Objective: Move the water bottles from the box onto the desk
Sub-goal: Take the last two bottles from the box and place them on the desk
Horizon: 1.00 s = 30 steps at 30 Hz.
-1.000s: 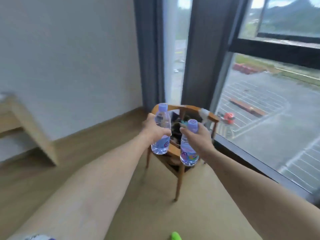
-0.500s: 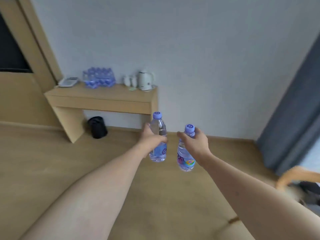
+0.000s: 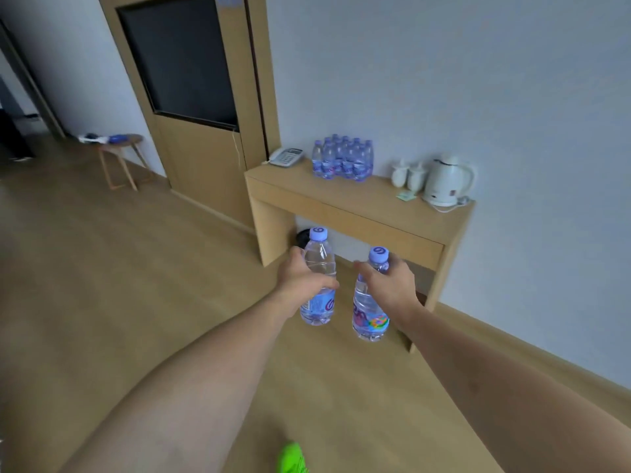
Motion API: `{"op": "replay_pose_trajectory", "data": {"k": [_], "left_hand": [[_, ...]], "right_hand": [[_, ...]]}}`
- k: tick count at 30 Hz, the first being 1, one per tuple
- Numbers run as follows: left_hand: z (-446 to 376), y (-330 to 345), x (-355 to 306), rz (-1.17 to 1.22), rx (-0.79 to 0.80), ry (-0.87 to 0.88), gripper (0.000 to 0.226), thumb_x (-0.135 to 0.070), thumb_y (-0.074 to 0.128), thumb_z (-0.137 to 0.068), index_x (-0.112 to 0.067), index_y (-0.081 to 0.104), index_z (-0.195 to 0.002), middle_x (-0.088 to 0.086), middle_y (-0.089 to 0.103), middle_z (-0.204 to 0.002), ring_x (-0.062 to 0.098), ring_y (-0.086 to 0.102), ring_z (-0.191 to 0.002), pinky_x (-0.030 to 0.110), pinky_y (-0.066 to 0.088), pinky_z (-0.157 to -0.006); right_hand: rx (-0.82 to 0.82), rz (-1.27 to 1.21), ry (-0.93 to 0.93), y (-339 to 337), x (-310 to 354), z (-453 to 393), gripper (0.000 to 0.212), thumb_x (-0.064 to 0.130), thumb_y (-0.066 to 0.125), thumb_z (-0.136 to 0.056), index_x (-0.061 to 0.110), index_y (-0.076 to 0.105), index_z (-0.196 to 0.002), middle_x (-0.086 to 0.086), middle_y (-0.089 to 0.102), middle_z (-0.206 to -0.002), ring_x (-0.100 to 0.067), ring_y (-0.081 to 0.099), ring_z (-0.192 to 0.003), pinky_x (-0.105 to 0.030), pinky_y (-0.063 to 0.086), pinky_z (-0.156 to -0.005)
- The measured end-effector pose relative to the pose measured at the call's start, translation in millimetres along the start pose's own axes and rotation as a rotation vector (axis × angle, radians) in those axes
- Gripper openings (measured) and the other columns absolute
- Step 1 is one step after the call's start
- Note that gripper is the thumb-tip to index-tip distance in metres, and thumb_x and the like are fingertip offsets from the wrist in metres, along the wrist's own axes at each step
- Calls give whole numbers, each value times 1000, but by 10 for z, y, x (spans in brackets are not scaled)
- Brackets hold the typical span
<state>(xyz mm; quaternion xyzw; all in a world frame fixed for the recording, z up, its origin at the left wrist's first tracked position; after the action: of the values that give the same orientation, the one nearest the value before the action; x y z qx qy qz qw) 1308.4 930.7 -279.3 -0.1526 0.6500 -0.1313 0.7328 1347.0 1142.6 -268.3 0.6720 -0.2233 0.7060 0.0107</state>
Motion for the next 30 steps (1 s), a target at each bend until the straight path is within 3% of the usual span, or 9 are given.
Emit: {"op": "replay_pose_trajectory", "data": {"k": [6,11,14,21,25,30], "left_hand": [[-1511,-206,99,13,-20,-14,63,-29,88,-47,-26,50,-98,-7,68,-98,11,68,-88,33,58,-74],[-2723,-190,-57,-18,59,-23,61,-28,88,-47,-30,49,-93,-13,67,-93,3,66,-82,26,52,-64],[-3357,-136,-208,-13,77,-29,63,-28,89,-49,-28,49,-97,-10,66,-98,7,66,-86,25,50,-64],[-4814,331,-335,-35,145,-18,71,-29,91,-48,-23,49,-105,-5,67,-104,11,67,-91,29,55,-72],[-5744,688,-331,-40,148,-14,69,-31,93,-51,-27,45,-99,-6,66,-101,4,62,-86,20,44,-58],[-6849,1101,-379,-104,154,-41,74,-30,95,-51,-22,47,-107,-6,65,-103,9,65,-90,23,50,-67]], "right_hand": [[35,-34,26,811,91,-1255,29,37,72,-81,9,63,-88,-6,72,-83,-23,66,-79,-38,53,-75],[-19,-23,66,1166,238,-2324,27,33,71,-81,8,59,-83,0,63,-69,-19,57,-66,-32,46,-63],[-53,-13,78,1257,298,-2919,26,35,72,-81,12,61,-82,2,66,-71,-17,60,-68,-31,46,-62],[-69,-28,106,1484,158,-4413,27,40,74,-78,16,61,-83,-3,71,-81,-22,65,-76,-37,51,-75],[-84,-41,99,1632,-59,-5403,28,41,73,-78,15,62,-84,-4,72,-83,-24,66,-78,-39,52,-77],[-87,-32,146,1743,-343,-6586,25,35,75,-80,17,58,-78,3,65,-73,-16,59,-68,-31,44,-63]]}}
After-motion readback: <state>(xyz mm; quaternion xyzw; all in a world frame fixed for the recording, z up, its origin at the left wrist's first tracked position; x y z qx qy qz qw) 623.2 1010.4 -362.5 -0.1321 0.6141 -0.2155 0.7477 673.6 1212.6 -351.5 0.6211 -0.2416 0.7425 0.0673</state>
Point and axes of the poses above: each hand's wrist, its own z-axis away from the middle knuckle, its own y-axis out of the palm, x = y × z, the point moved 10 cm from there along -z, towards the middle knuckle
